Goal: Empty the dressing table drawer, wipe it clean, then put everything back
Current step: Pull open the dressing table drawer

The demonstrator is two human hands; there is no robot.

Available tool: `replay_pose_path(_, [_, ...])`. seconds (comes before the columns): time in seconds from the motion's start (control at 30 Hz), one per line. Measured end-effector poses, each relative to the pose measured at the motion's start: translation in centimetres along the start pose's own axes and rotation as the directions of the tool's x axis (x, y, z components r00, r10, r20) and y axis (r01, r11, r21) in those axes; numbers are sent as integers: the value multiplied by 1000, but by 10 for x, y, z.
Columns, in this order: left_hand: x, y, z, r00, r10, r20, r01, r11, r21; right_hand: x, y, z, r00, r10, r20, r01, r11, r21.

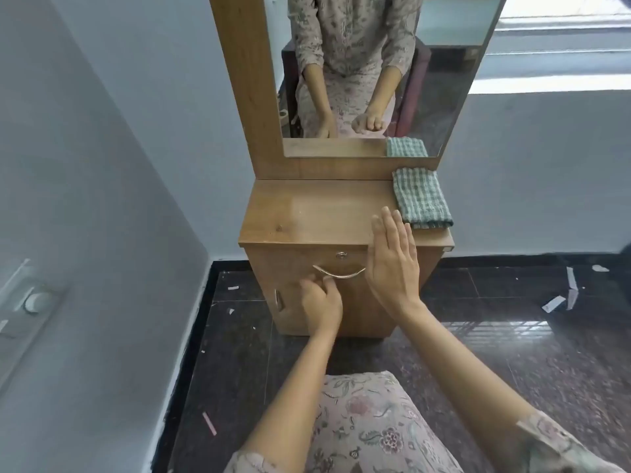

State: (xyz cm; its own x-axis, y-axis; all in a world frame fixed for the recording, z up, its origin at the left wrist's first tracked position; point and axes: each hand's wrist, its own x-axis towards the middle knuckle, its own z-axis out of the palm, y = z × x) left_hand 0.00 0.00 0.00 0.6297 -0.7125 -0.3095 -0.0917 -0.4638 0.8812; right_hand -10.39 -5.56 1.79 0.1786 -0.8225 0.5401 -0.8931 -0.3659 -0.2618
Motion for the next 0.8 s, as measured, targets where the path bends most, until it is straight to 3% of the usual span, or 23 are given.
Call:
replay_pose_path(0.1, [12, 6, 15, 960, -189, 206, 233, 948, -215, 10, 6, -4, 999, 20, 25, -21, 1000, 22])
replay_pose_path(0.17, [20, 10, 25, 903, -268, 335, 406, 788, -463, 14, 10, -5, 995, 29, 94, -34, 998, 55])
replay_pose_path(0.23, [28, 13, 29, 878, -296, 377, 472, 669, -574, 15, 14, -6, 988, 29, 152, -46, 993, 111])
replay_pose_path(0.4, [32, 14, 36, 852, -330, 406, 523, 507, -686, 18, 23, -6, 971, 28, 238, -75, 979, 190])
replay_pose_path(0.8, [-31, -25, 7, 839, -346, 420, 533, 370, -761, 33, 27, -25, 889, -6, 459, -129, 956, 263])
